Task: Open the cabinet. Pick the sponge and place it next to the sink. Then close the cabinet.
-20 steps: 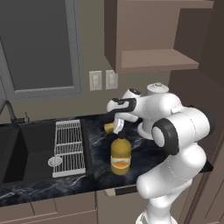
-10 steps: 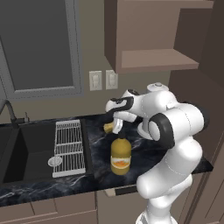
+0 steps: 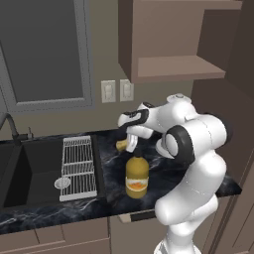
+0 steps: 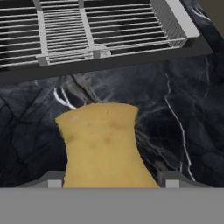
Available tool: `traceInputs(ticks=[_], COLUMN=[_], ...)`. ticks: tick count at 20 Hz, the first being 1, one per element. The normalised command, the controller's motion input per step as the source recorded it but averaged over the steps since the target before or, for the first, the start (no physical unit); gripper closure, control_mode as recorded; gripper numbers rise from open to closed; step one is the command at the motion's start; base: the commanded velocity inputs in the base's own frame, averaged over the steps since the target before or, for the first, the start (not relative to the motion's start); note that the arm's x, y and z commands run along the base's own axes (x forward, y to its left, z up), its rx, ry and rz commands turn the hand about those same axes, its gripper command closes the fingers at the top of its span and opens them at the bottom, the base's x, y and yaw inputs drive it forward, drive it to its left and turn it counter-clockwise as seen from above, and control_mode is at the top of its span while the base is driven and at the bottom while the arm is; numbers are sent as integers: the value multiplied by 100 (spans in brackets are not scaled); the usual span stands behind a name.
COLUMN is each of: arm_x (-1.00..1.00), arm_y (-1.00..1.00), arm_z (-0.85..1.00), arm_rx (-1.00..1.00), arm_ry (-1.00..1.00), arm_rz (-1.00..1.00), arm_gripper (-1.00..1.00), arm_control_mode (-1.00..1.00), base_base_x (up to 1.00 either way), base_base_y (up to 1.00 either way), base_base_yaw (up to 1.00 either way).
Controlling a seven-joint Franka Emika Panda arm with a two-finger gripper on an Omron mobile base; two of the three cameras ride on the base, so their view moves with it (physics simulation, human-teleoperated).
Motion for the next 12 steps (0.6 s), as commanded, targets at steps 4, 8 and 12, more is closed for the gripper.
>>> traceInputs(ticks=[4, 8, 12], arm_x=[16, 7, 2], arm_y=[0, 0, 0], arm_z=[-30, -17, -6], arm_rx=[0, 0, 0], arm_ry=[0, 0, 0], arm_rz=[0, 0, 0], arm_gripper=[100, 100, 100], arm_control_mode=[-100, -100, -100], base_base_x=[0, 0, 0], base_base_y=[0, 0, 0], base_base_yaw=[0, 0, 0])
